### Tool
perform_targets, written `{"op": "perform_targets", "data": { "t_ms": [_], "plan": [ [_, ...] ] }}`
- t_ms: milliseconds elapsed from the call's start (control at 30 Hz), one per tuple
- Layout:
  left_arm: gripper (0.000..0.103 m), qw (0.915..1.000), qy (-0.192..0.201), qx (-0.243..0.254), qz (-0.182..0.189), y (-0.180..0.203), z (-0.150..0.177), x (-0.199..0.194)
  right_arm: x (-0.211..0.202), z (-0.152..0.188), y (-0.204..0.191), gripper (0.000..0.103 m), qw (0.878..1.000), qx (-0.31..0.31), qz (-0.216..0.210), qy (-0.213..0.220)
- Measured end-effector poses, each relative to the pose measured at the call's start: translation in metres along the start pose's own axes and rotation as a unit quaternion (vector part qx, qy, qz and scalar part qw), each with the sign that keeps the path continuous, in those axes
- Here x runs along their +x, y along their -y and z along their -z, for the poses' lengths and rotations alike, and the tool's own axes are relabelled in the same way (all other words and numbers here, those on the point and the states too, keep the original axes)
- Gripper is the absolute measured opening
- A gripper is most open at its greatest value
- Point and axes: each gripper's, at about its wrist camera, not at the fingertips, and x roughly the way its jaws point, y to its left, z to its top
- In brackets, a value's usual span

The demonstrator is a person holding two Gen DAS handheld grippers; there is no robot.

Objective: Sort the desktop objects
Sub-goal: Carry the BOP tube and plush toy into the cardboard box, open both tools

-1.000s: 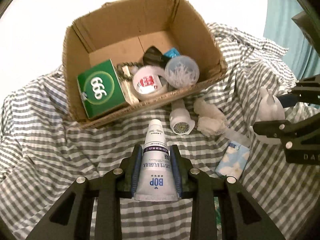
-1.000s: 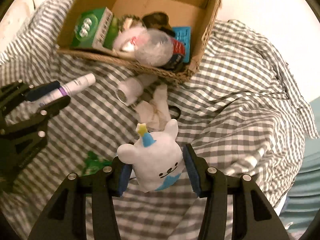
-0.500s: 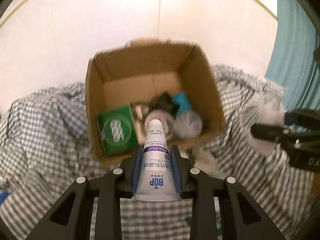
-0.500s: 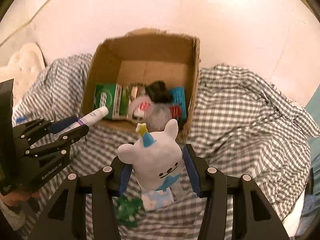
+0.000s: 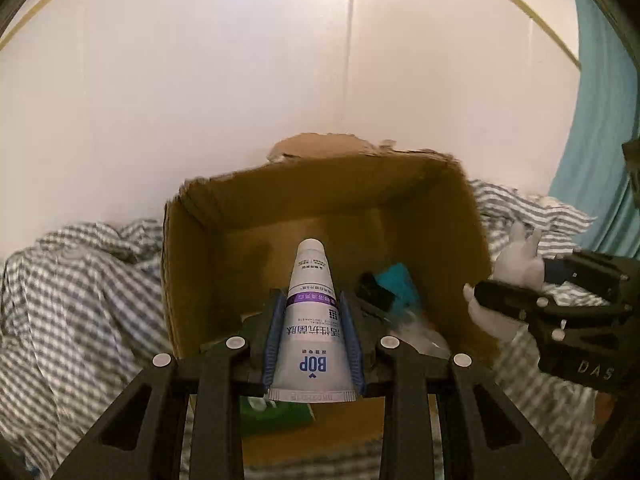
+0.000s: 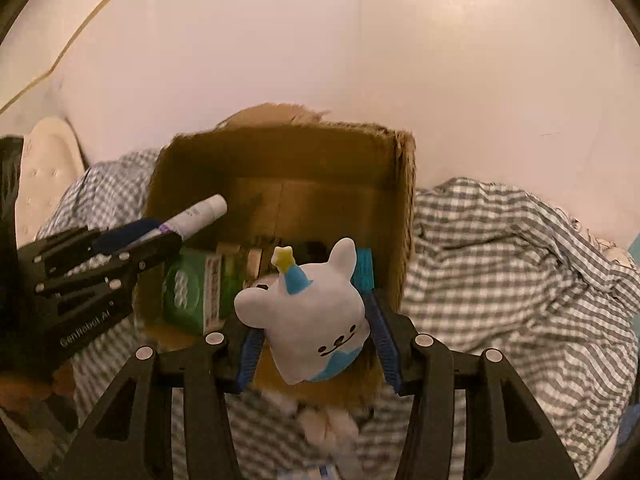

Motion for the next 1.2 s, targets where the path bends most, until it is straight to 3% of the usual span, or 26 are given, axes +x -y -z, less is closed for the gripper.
{"op": "perform_targets", "data": {
  "t_ms": [167,533,600,633,700,767,1000,1133,1200],
  "plan": [
    [0.029,1.0000,-0.006,0.001,-0.007,-0.006,-0.009,0.029,0.030,-0.021,0.003,0.048,1.000,0.004,0.002,0.019],
    [0.031,0.9997,-0.014,-0.008,-0.017,-0.015,-0.008,0.067,0.069,-0.023,0.000,0.050,1.000,-0.003,0.008,0.027],
    [0.042,0.9997,-0.015,-0.011,-0.019,-0.017,-0.007,0.065,0.067,-0.022,-0.003,0.060,0.999,-0.010,0.021,0.033],
    [0.058,0.9996,-0.015,-0.016,-0.018,-0.018,-0.006,0.063,0.064,-0.023,-0.004,0.067,0.999,-0.016,0.028,0.038],
    [0.076,0.9993,-0.003,-0.032,-0.018,-0.022,-0.006,0.052,0.058,-0.026,-0.009,0.068,0.998,-0.024,0.039,0.048],
    [0.087,0.9985,0.004,-0.045,-0.031,-0.027,-0.007,0.039,0.045,-0.029,-0.013,0.070,0.997,-0.028,0.049,0.058],
    [0.096,0.9952,0.013,-0.072,-0.065,-0.032,-0.016,-0.019,-0.014,-0.028,-0.018,0.075,0.994,-0.028,0.057,0.087],
    [0.102,0.9942,0.025,-0.075,-0.073,-0.029,-0.014,-0.062,-0.058,-0.027,-0.024,0.075,0.993,-0.029,0.053,0.099],
    [0.103,0.9950,0.032,-0.074,-0.058,-0.026,-0.012,-0.076,-0.081,-0.025,-0.030,0.078,0.992,-0.042,0.058,0.108]
  ]
}}
